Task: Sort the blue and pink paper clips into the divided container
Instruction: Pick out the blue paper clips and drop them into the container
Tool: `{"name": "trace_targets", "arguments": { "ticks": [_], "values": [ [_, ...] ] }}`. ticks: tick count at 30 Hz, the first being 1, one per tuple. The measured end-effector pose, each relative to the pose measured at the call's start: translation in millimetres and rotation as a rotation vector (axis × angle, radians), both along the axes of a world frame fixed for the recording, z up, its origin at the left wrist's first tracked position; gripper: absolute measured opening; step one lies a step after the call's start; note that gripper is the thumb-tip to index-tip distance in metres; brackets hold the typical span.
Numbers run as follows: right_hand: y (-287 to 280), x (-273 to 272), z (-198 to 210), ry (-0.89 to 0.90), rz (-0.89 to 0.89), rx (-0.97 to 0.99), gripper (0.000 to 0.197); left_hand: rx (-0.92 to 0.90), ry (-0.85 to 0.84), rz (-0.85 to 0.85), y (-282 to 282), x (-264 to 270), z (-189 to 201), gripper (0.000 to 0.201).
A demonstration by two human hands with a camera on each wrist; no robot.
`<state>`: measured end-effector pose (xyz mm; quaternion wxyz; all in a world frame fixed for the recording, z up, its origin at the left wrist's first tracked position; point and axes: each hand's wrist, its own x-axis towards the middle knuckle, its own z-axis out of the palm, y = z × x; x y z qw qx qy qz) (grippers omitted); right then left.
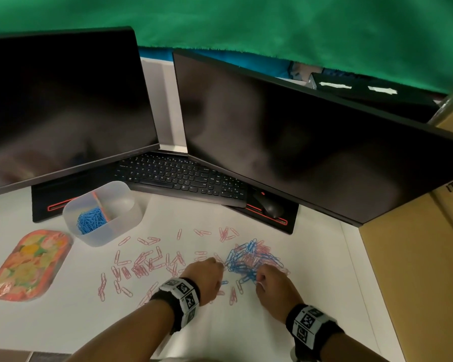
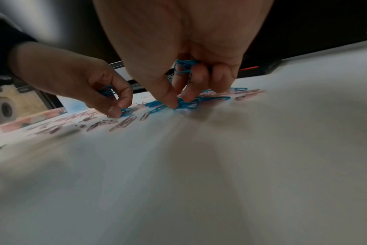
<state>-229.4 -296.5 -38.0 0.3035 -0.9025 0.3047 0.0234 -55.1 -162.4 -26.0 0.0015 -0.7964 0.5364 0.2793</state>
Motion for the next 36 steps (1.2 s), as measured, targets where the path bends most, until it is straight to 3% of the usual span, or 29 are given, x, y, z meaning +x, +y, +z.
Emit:
{"name": "trace_targets", "arguments": {
  "ticks": [4, 8, 12, 18, 22, 24, 28, 33, 36],
  "values": [
    [1.3, 5.0, -3.0, 0.08, 0.044, -0.135, 0.021, -0.014, 0.011, 0.021, 2.8, 0.8, -0.7, 0.019],
    [1.1, 15.0, -0.3, 0.108, 0.078, -0.217, 0.012, -0.033, 0.037, 0.046, 4.9, 1.2, 0.3, 0.015],
    [-1.1, 14.2, 0.3, 0.132, 0.138, -0.252, 0.018, -0.061, 0.058, 0.073, 8.4, 2.0, 2.6, 0.01],
    [-5.2, 15.7, -1.4, 0.101, 0.266, -0.255, 0.026, -0.075, 0.06, 0.079, 14.3, 4.0, 6.4, 0.014],
    [-6.9, 23.5, 0.8, 0.082, 0.317, -0.285, 0.012, -0.081, 0.073, 0.085, 21.5, 5.9, 7.8, 0.016],
    [-7.3, 26.5, 3.1, 0.099, 0.356, -0.303, 0.02, -0.094, 0.089, 0.106, 26.3, 9.5, 8.5, 0.016],
    [-6.6, 27.9, 10.2, 0.12, 0.344, -0.295, 0.025, -0.135, 0.128, 0.174, 36.9, 24.1, 9.9, 0.014],
    [-5.5, 24.0, 9.3, 0.086, 0.395, -0.249, 0.011, -0.167, 0.146, 0.235, 54.4, 46.1, 13.3, 0.014],
    [-2.4, 24.6, 10.0, 0.134, 0.391, -0.256, 0.015, -0.169, 0.142, 0.25, 65.2, 57.3, 13.7, 0.014]
  ]
}}
